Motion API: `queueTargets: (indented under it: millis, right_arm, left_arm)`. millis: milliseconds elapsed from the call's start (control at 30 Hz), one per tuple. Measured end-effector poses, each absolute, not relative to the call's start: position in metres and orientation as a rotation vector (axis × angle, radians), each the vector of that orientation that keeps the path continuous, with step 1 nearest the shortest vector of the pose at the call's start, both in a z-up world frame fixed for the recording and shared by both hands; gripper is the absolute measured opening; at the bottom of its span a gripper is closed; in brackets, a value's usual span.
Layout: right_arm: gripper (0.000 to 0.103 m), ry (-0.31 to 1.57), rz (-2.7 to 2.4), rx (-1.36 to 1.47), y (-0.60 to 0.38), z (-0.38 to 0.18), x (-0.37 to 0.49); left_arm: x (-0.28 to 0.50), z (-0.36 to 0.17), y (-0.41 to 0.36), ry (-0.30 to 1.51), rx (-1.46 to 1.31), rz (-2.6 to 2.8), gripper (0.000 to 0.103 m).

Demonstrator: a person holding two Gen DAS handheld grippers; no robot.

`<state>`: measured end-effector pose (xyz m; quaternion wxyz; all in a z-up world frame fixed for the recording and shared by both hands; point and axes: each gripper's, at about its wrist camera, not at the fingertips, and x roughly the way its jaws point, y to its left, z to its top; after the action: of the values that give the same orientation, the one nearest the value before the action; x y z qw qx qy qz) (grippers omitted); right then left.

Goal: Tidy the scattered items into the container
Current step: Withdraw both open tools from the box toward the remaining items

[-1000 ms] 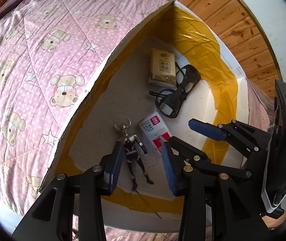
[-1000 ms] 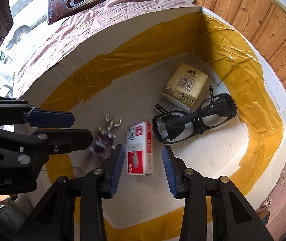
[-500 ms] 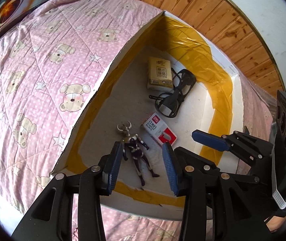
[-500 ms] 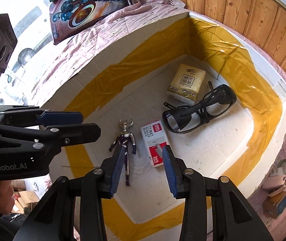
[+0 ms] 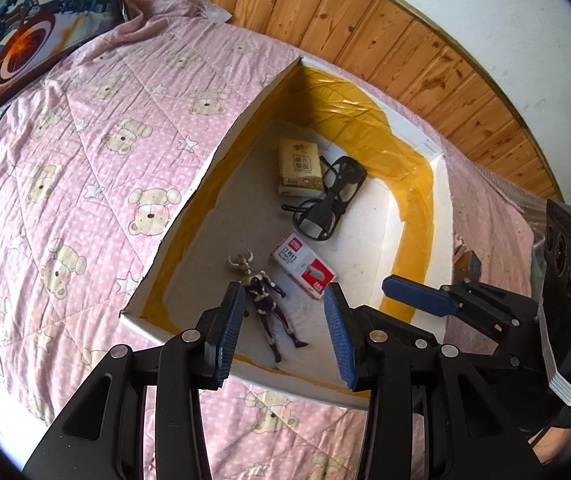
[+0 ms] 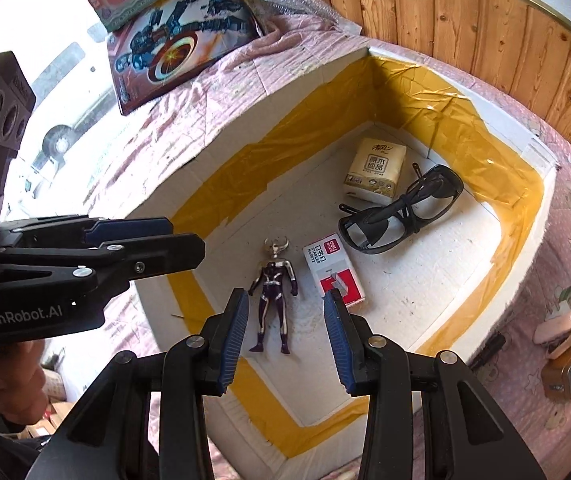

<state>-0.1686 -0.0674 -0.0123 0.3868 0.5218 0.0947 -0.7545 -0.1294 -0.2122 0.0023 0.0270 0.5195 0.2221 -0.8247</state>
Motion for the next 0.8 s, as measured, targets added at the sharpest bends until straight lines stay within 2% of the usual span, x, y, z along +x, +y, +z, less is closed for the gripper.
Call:
queueTargets:
  millis: [367, 800]
  right_arm:
    - [0.041, -0.012, -2.03, 1.201, -0.03, 0.008, -0.142]
    - [0.041, -0.207, -2.124, 1.07, 0.028, 0.01, -0.102]
  left_arm:
    - [-0.102, 0.021, -0.191, 0.633, 1.472, -2.695, 0.044]
    - [-0.071, 0.046, -0.135, 0.481, 1.321, -2.934, 0.044]
